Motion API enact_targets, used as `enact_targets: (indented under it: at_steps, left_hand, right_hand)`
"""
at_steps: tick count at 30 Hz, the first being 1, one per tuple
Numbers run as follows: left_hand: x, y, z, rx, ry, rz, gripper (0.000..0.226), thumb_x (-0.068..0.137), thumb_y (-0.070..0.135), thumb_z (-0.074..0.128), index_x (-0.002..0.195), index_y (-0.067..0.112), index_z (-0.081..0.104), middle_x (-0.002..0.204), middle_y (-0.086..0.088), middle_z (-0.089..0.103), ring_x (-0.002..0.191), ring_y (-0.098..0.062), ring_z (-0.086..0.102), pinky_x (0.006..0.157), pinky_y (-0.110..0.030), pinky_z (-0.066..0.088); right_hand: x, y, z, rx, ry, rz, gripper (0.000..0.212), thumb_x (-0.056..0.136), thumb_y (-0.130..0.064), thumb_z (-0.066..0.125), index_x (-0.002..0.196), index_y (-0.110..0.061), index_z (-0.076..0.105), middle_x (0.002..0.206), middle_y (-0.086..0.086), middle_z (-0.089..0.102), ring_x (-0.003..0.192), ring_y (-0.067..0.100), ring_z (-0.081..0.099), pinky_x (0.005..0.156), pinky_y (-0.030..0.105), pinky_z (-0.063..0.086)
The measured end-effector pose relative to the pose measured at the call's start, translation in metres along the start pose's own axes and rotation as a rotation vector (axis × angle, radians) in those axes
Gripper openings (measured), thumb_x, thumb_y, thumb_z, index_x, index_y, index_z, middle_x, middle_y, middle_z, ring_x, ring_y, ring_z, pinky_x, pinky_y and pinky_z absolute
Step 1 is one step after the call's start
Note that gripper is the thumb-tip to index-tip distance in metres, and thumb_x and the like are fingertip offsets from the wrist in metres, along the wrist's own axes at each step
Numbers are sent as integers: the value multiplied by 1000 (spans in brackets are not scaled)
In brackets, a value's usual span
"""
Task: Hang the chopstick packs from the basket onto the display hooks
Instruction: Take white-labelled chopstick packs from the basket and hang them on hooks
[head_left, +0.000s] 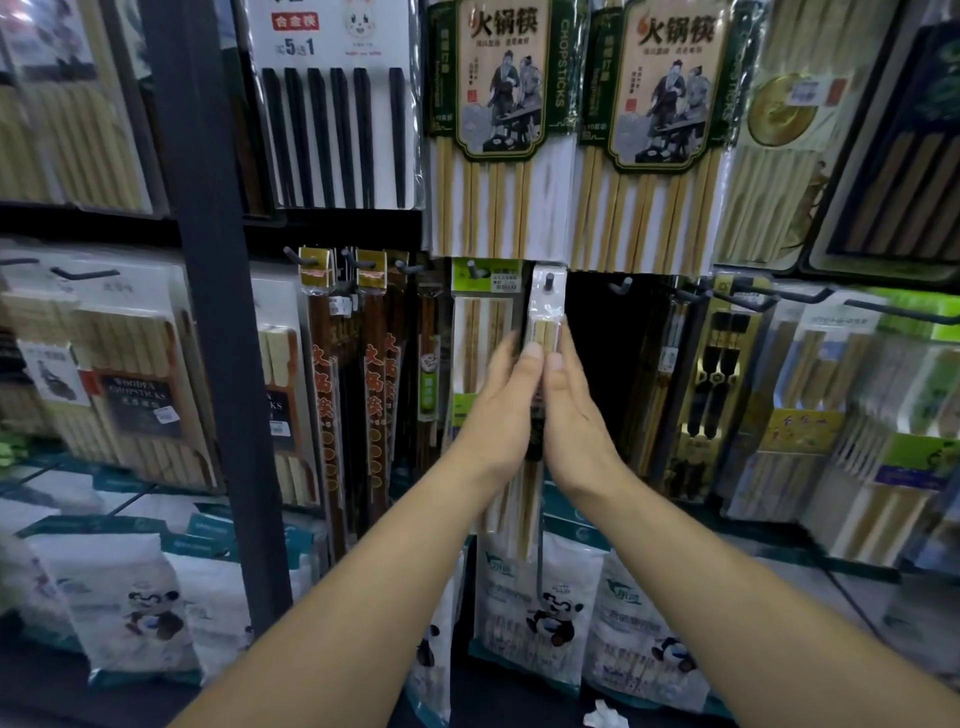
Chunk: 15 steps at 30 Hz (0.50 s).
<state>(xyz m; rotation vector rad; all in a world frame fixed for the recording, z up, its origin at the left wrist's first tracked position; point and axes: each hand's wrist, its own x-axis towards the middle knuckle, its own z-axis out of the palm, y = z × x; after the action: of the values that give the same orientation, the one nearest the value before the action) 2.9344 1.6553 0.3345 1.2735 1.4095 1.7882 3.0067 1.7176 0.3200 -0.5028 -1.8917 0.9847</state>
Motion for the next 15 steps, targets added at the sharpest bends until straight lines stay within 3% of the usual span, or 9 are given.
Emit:
enact_targets:
  at_steps: [4, 7, 10, 12, 15]
  left_hand:
    - [12, -7, 6, -83, -8, -44, 54, 110, 44, 34, 161, 27, 27, 152, 19, 36, 119, 20, 38, 75, 9, 31]
    - [23, -12, 6, -81, -8, -29, 54, 110, 45, 35, 160, 26, 30, 154, 18, 38, 122, 18, 38, 81, 3, 31]
    - [34, -15, 6, -55, 10, 6, 49, 111, 42, 36, 157, 24, 37, 124, 37, 48, 91, 37, 46, 70, 9, 35]
    - [42, -16, 7, -44, 31, -4, 44, 112, 38, 37, 152, 22, 45, 98, 46, 52, 79, 39, 48, 65, 10, 36]
    - [52, -19, 7, -39, 49, -23, 45, 111, 41, 38, 152, 24, 46, 100, 40, 51, 80, 36, 48, 70, 6, 37]
  right_hand:
    - [11, 12, 10, 163, 16, 68, 76, 93, -69, 20, 162, -37, 8, 168, -19, 7, 150, -7, 9, 118, 16, 14]
    - [21, 19, 12, 248, 18, 92, 87, 85, -78, 25, 161, -38, 13, 168, -17, 14, 150, -5, 15, 120, 21, 16]
    - [32, 26, 12, 278, 28, 110, 82, 90, -71, 25, 162, -33, 17, 168, -14, 17, 151, -1, 16, 127, 34, 14]
    - [37, 30, 12, 280, 47, 119, 71, 100, -61, 23, 162, -28, 18, 168, -11, 19, 152, 1, 17, 127, 36, 14]
    - [43, 32, 12, 296, 65, 119, 55, 110, -44, 21, 161, -25, 20, 167, -8, 20, 151, 2, 18, 127, 35, 13]
